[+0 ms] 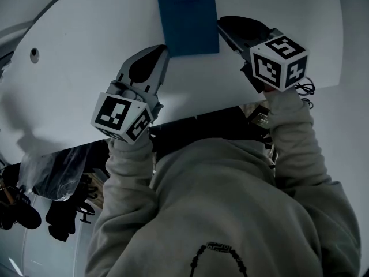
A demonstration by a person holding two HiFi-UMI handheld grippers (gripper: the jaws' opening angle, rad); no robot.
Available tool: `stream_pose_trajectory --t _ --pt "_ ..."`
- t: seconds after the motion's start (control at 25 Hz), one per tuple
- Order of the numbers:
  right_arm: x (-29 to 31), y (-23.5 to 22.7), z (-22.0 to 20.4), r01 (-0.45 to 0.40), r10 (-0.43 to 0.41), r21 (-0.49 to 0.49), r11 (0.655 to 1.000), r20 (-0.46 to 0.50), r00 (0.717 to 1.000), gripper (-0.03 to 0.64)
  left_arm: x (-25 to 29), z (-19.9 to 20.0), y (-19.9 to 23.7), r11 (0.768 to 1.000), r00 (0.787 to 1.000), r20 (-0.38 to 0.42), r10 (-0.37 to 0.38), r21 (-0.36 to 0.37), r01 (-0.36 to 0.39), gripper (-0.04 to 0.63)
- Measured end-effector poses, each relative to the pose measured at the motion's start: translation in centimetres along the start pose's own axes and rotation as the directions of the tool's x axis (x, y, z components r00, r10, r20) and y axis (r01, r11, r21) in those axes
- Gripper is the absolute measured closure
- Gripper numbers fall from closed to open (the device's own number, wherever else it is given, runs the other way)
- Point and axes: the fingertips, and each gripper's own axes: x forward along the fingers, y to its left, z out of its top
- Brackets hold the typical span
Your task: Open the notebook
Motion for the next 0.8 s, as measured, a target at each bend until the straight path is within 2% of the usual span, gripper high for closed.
stream_pose_trajectory --t 0.12,0.24,0.36,0.44,0.48,0.64,0.8 --pt "0.7 -1.2 -0.8 0.02 -0.02 0.02 1.0 -0.024 1.0 0.594 0.9 -0.8 0.7 1.0 1.0 -0.017 0.0 -0.003 0.0 0.597" --pt "1.1 -2.4 -1.3 0.044 -0.043 0.043 0.998 -0.037 0.998 0.592 1.4 -1.5 1.6 0.999 1.0 -0.023 0.015 -0.035 -0.015 0.597" --pt "1.6 -2.9 -1.5 0.04 -0.038 0.046 0.998 -0.043 0.998 0.583 1.8 -1.8 2.2 0.999 0.999 -0.031 0.018 -0.043 -0.019 0.597" --pt "2.2 -2.5 -1.6 0.013 -0.011 0.04 0.999 -0.044 0.999 0.477 2.0 -2.0 2.6 0.999 0.999 -0.036 0.021 -0.045 -0.022 0.597" --pt "2.6 -2.3 -1.7 0.003 -0.001 0.038 0.999 -0.045 0.999 0.453 2.0 -2.2 2.9 0.999 0.999 -0.039 0.025 -0.042 -0.026 0.597" --pt "4.1 -2.0 -2.8 -0.014 0.017 0.056 0.998 -0.067 0.998 0.416 2.6 -3.3 3.7 0.999 0.997 -0.064 0.031 -0.028 -0.033 0.597" --pt "4.6 -3.1 -3.4 -0.043 0.052 0.082 0.996 -0.114 0.992 0.39 3.6 -2.9 3.5 0.999 0.998 -0.064 0.013 -0.043 -0.016 0.597"
